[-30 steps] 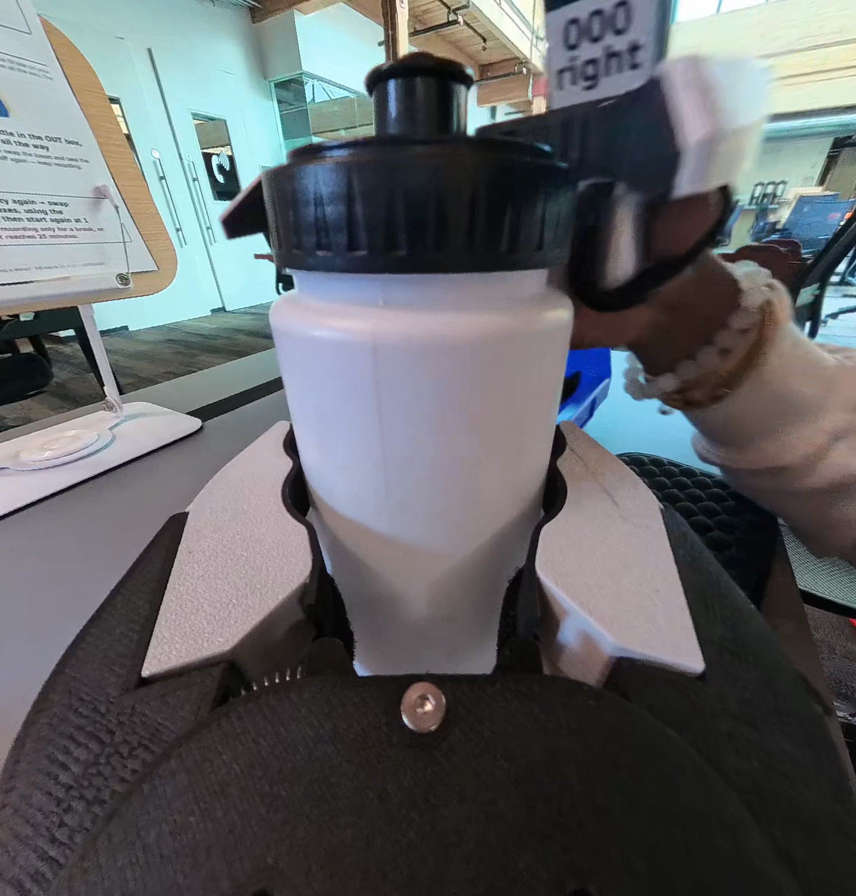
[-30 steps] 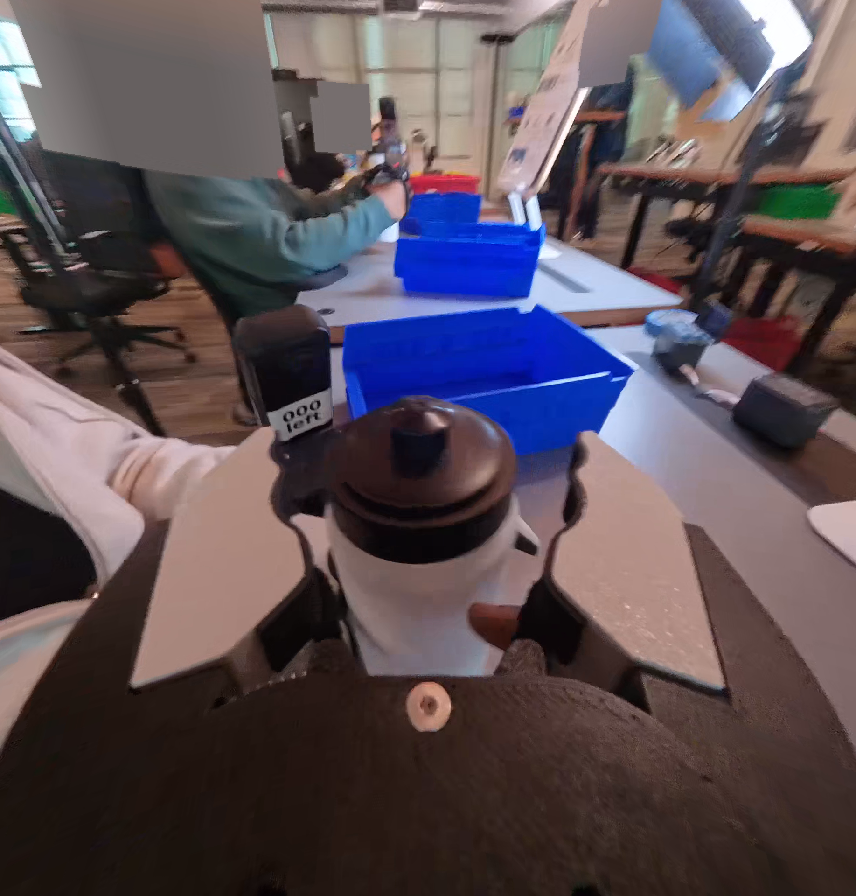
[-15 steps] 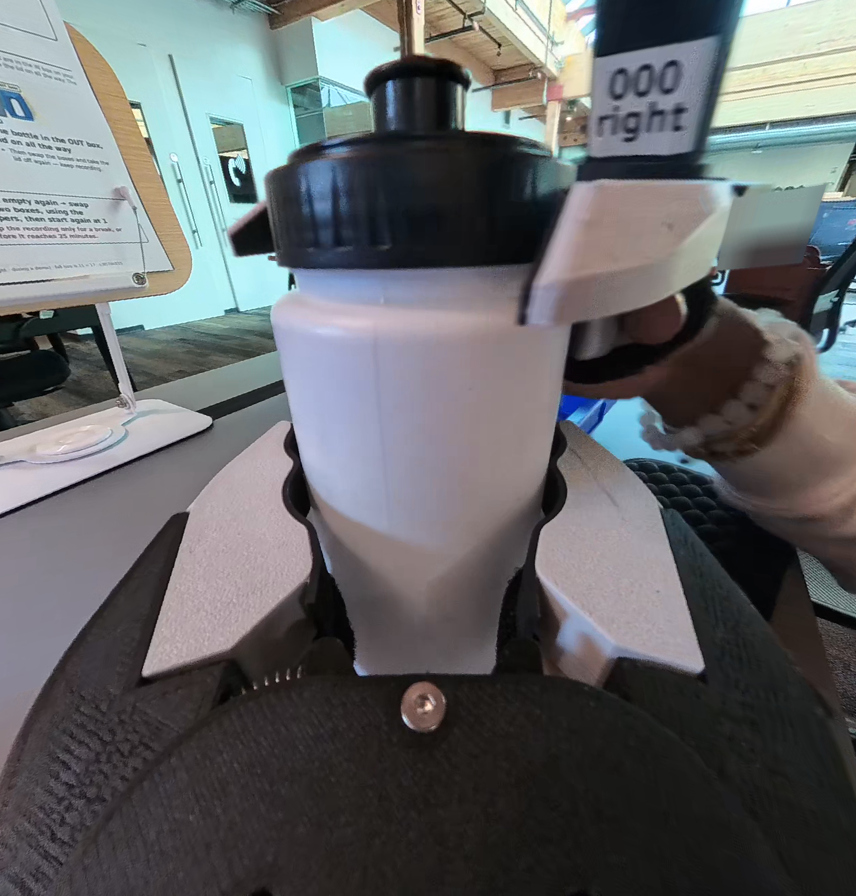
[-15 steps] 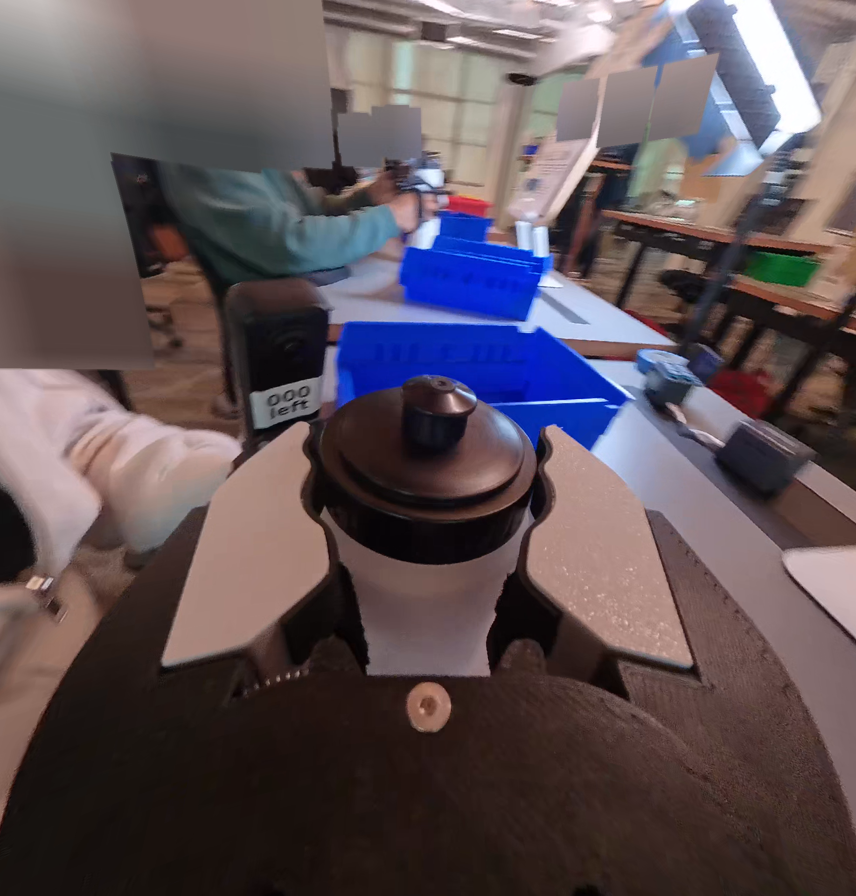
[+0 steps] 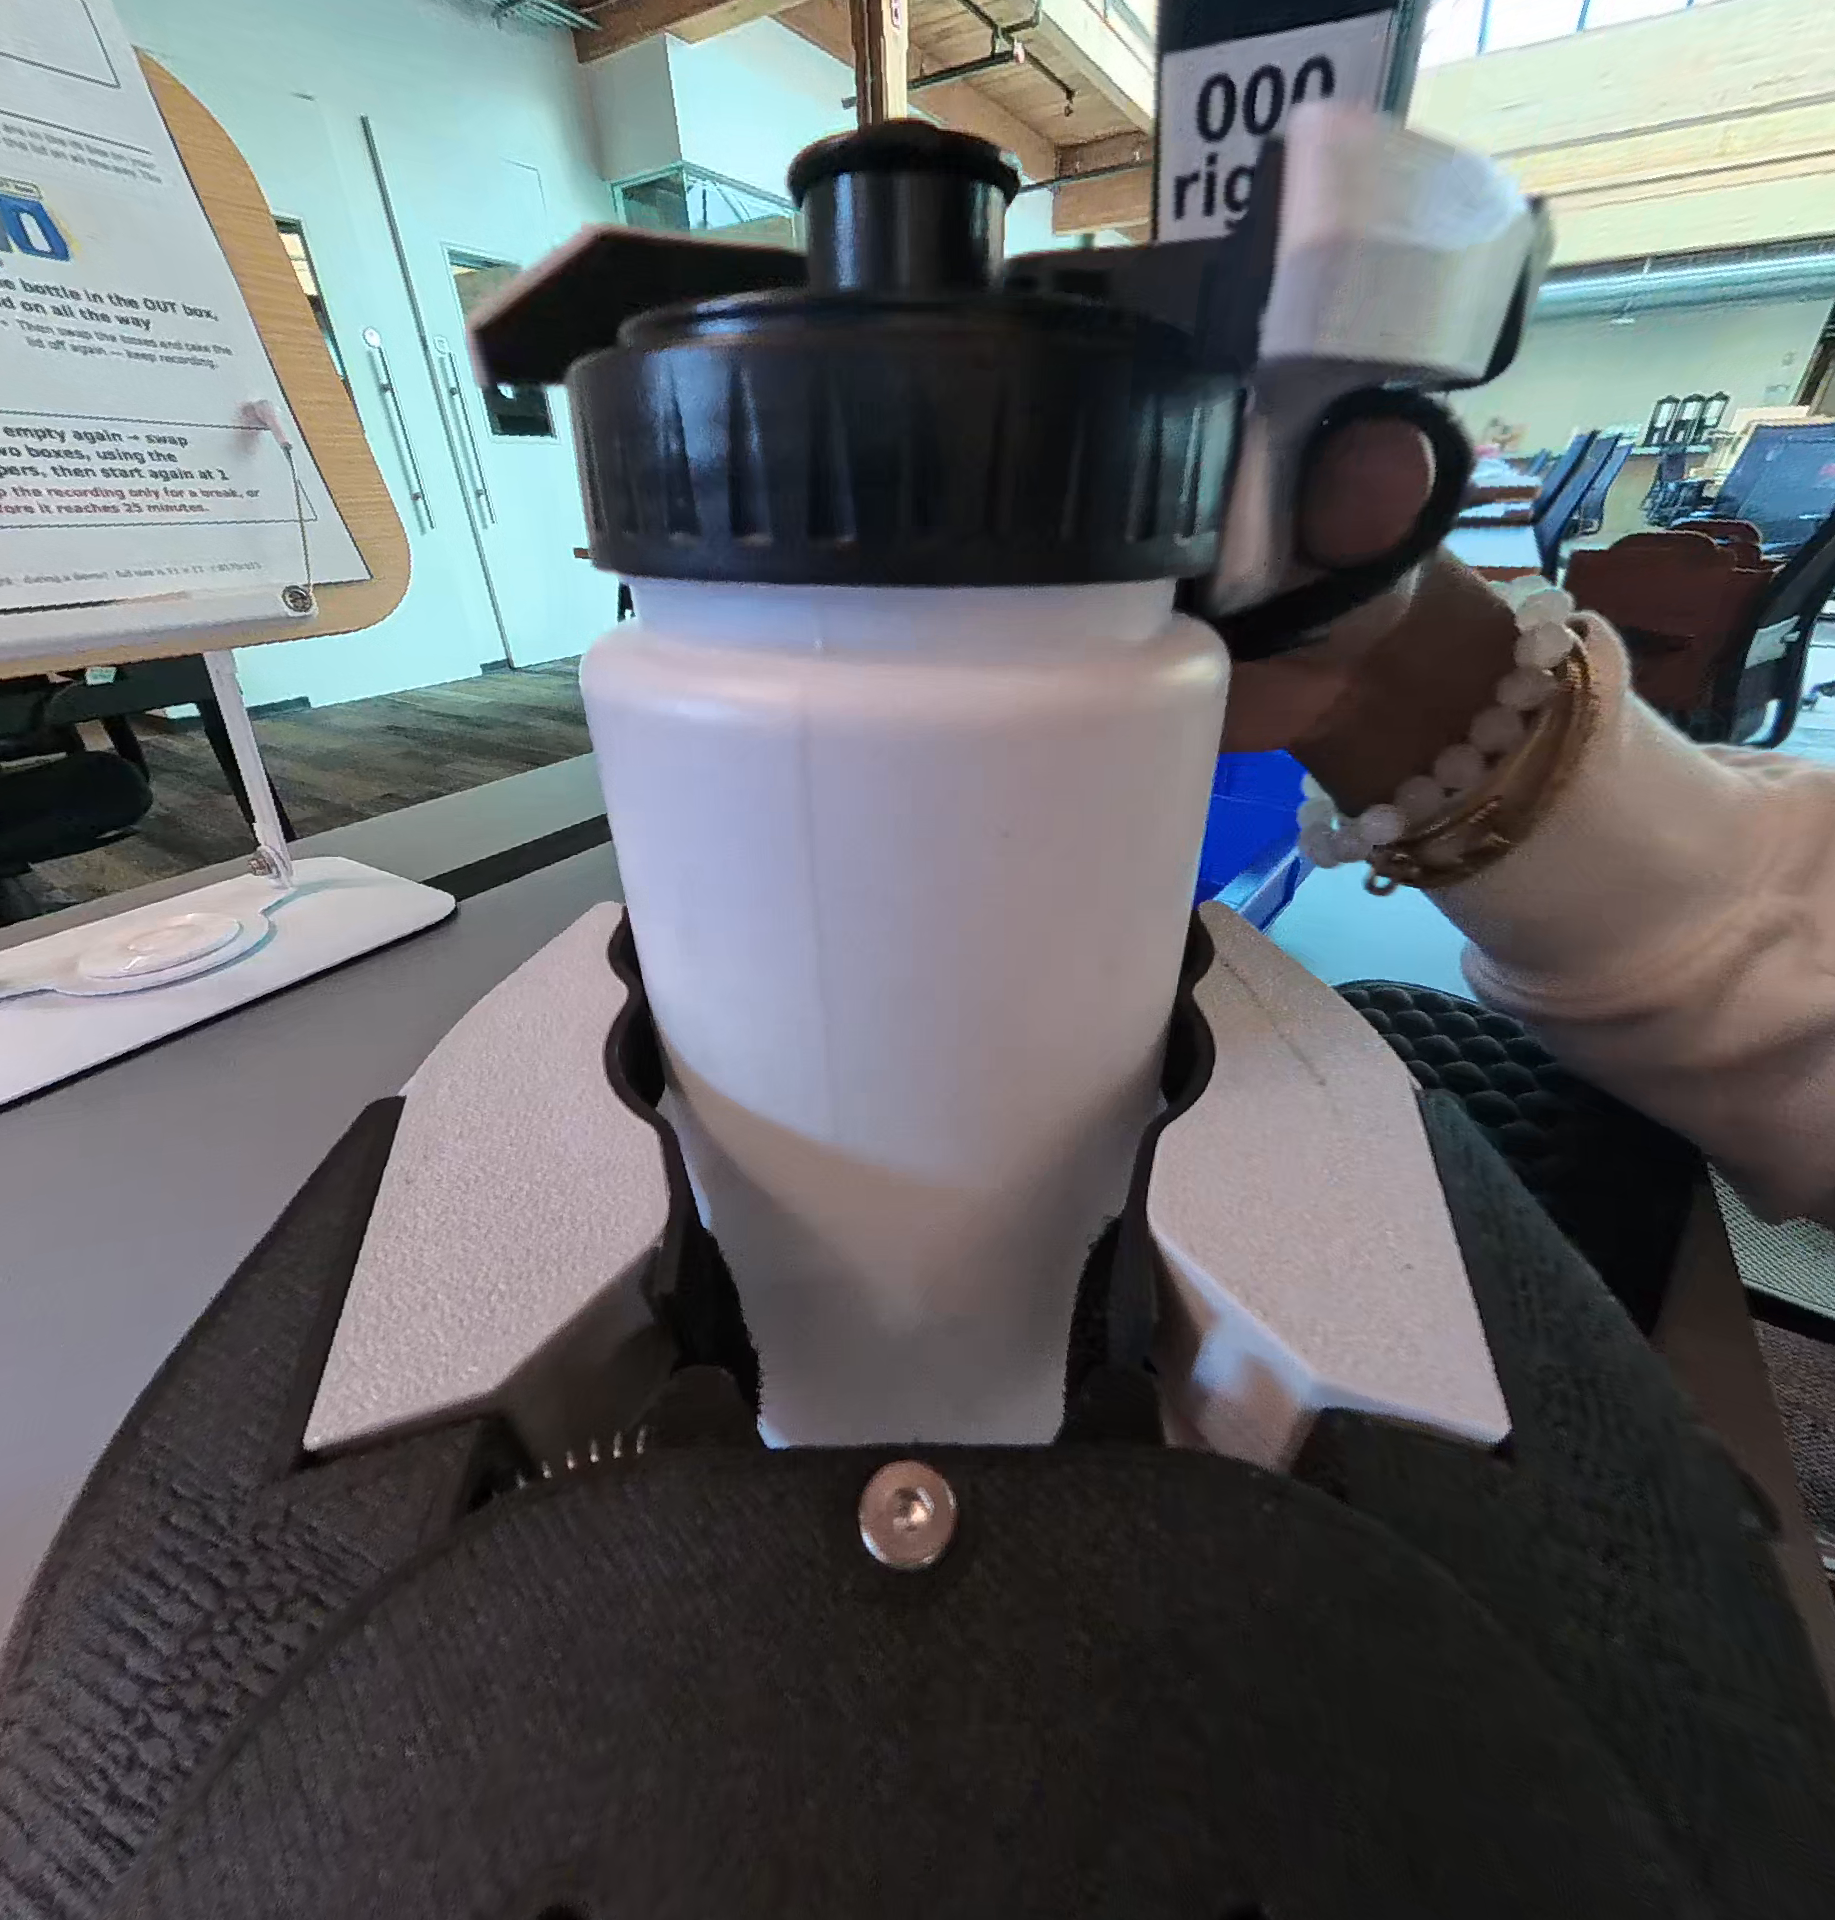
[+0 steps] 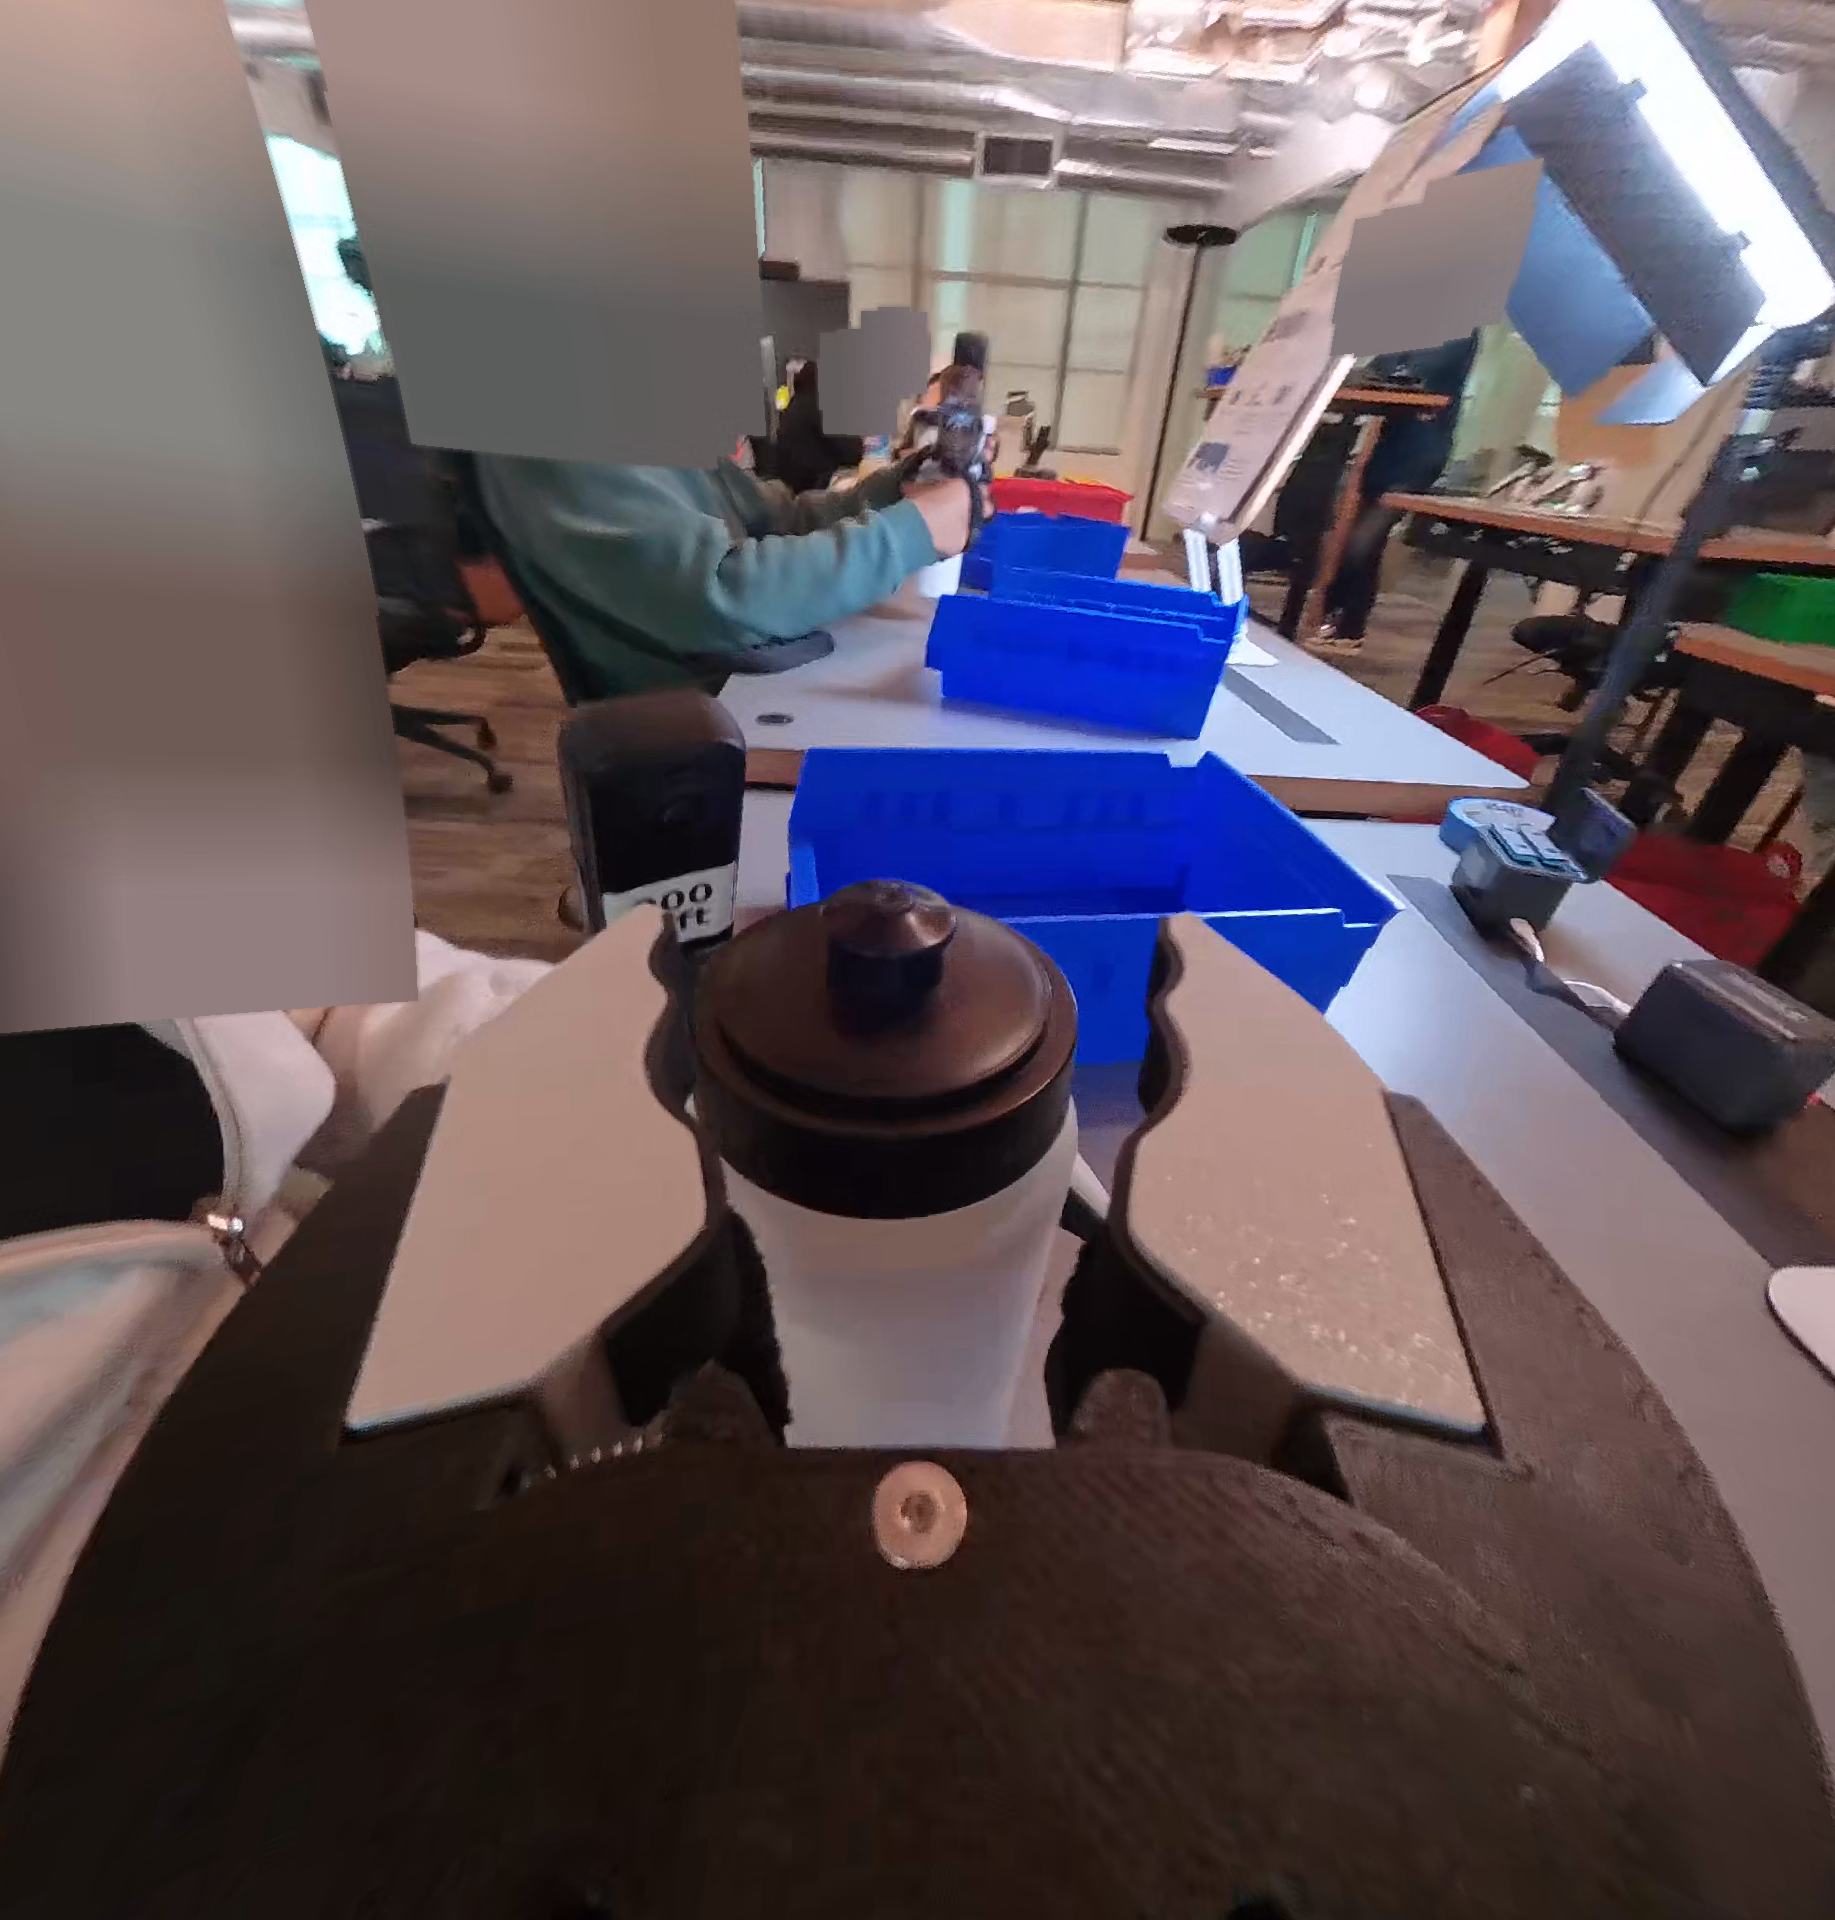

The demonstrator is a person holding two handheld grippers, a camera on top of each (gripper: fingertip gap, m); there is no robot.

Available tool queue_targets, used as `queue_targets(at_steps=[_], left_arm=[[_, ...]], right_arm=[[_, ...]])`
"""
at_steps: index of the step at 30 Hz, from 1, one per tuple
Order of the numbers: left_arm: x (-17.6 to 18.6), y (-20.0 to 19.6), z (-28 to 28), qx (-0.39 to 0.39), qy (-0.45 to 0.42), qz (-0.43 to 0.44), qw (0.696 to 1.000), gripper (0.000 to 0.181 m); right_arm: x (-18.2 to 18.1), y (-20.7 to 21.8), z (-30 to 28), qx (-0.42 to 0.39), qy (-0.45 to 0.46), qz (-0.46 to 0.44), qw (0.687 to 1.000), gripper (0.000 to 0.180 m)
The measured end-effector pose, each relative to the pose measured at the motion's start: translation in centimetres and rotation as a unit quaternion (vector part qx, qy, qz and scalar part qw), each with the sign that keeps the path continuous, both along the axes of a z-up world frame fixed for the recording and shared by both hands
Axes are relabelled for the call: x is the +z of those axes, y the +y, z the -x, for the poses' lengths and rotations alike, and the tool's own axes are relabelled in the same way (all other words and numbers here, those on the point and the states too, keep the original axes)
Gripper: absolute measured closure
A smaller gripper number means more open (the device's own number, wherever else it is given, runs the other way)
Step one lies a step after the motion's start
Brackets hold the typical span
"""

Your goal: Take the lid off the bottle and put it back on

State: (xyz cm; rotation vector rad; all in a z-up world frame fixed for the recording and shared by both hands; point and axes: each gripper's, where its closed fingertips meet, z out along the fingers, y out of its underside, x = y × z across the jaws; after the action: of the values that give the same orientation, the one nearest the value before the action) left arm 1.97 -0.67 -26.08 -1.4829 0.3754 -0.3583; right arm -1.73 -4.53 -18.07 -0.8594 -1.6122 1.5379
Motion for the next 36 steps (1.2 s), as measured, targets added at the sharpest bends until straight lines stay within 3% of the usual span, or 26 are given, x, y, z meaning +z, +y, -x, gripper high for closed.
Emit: queue_targets(at_steps=[4,10,11,14,18,20,23,26,29,32,36], left_arm=[[0.0,0.0,0.0,0.000,0.000,0.000,1.000,0.085],[0.0,-0.2,-0.2,-0.001,0.008,-0.005,1.000,0.085],[0.0,-0.1,-0.2,0.001,0.004,-0.003,1.000,0.085],[0.0,-0.1,-0.1,-0.001,-0.001,0.001,1.000,0.085],[0.0,-0.1,-0.1,-0.004,-0.001,-0.001,1.000,0.085],[0.0,-0.1,-0.1,-0.007,-0.003,-0.001,1.000,0.085],[0.0,-0.1,-0.1,-0.005,-0.004,-0.001,1.000,0.085],[0.0,0.0,0.1,0.003,-0.012,0.004,1.000,0.086],[-0.1,0.0,0.1,0.007,-0.006,0.006,1.000,0.087],[-0.2,-0.2,-0.4,0.000,-0.002,0.005,1.000,0.088],[-0.2,-0.1,0.0,0.002,-0.014,0.010,1.000,0.088]], right_arm=[[-0.2,-0.8,-0.2,0.038,0.000,-0.010,0.999,0.113],[0.0,-0.6,-0.2,-0.096,0.035,-0.002,0.995,0.116],[0.0,-1.4,-0.8,-0.076,0.046,-0.027,0.996,0.116],[-1.0,-2.7,-1.3,-0.014,0.034,-0.102,0.994,0.080],[-0.7,-2.0,-0.4,0.035,0.008,-0.053,0.998,0.068],[-0.6,-1.7,-0.2,0.060,0.001,-0.031,0.998,0.072],[-1.7,-1.3,0.4,0.061,-0.020,-0.028,0.998,0.102],[-1.5,-0.8,0.8,-0.002,-0.011,0.010,1.000,0.102],[-1.4,0.0,0.8,-0.147,0.005,0.025,0.989,0.101],[-1.5,0.3,-0.3,-0.271,0.022,-0.017,0.962,0.099],[-2.1,-0.4,-1.8,-0.291,0.015,-0.028,0.956,0.095]])
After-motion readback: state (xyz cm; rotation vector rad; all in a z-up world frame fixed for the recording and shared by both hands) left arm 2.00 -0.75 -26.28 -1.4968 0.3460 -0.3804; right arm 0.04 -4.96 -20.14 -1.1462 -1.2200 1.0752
